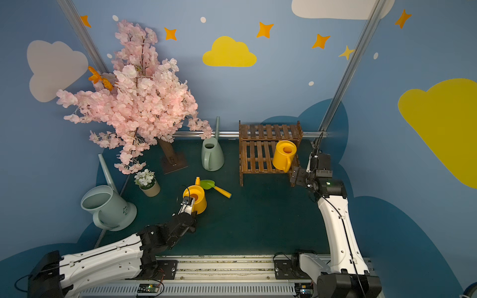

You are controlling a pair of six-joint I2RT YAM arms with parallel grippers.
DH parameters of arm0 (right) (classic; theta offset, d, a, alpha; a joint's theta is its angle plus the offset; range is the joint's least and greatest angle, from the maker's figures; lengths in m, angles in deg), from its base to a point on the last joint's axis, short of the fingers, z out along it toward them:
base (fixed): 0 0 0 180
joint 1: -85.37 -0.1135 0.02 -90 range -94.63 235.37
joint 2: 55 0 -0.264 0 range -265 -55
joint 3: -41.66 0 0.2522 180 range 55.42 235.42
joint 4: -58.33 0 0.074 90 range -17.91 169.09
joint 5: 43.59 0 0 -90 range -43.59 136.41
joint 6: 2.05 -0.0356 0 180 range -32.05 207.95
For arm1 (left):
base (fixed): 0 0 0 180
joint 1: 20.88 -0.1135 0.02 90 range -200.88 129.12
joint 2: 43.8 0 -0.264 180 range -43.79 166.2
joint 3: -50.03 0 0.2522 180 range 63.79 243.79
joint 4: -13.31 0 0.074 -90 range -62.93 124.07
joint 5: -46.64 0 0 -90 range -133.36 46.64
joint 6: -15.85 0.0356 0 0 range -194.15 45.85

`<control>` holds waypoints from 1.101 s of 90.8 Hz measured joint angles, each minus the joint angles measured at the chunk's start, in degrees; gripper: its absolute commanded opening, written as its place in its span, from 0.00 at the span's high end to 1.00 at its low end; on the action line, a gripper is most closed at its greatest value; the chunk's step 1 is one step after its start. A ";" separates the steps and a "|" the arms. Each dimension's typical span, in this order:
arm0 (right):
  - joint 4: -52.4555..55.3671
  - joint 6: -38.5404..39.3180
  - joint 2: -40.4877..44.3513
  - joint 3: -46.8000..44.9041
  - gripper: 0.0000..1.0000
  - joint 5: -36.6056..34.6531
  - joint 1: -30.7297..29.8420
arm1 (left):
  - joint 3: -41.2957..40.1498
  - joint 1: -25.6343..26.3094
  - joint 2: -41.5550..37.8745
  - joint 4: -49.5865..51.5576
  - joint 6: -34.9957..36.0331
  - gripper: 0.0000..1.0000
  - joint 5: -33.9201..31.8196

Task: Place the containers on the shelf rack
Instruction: 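Pick up a container from the center of the board, then place the container on the shelf.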

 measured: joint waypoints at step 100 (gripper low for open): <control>3.74 0.09 7.74 5.05 0.02 8.79 -0.22 | 60.52 0.00 38.84 20.24 6.23 0.98 18.97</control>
